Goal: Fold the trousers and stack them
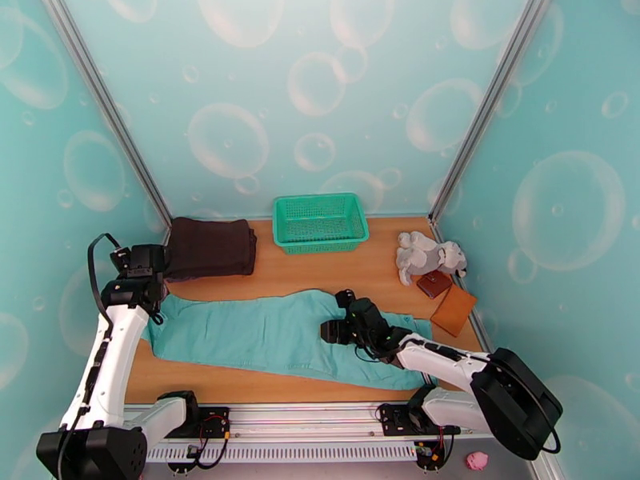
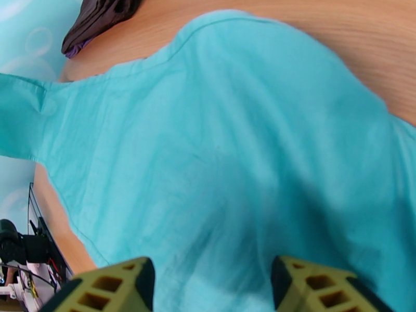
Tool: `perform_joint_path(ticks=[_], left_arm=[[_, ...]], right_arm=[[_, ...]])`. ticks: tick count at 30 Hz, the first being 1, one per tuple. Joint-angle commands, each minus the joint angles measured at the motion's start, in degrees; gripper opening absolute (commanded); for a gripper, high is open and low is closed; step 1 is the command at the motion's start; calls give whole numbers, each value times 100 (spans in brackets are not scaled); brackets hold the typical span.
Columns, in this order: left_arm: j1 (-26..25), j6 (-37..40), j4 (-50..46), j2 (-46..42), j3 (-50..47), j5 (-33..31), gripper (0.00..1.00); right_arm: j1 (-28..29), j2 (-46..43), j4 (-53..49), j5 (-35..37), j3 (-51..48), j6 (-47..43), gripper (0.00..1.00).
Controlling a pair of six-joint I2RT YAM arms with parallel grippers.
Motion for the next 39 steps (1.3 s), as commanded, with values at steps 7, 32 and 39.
perform_joint_path(ticks=[7, 32, 39], left_arm=[[439, 235, 568, 647, -154, -513, 0], [574, 848, 1746, -195, -700, -73, 49], [-544, 1048, 2049, -587, -1094, 2106, 57]], right_arm=[[-892, -884, 307, 541, -1126, 1465, 65], [-2472, -1939, -3663, 2634, 339, 1040, 89], [-2570, -444, -4607, 4110, 845, 1884, 91]])
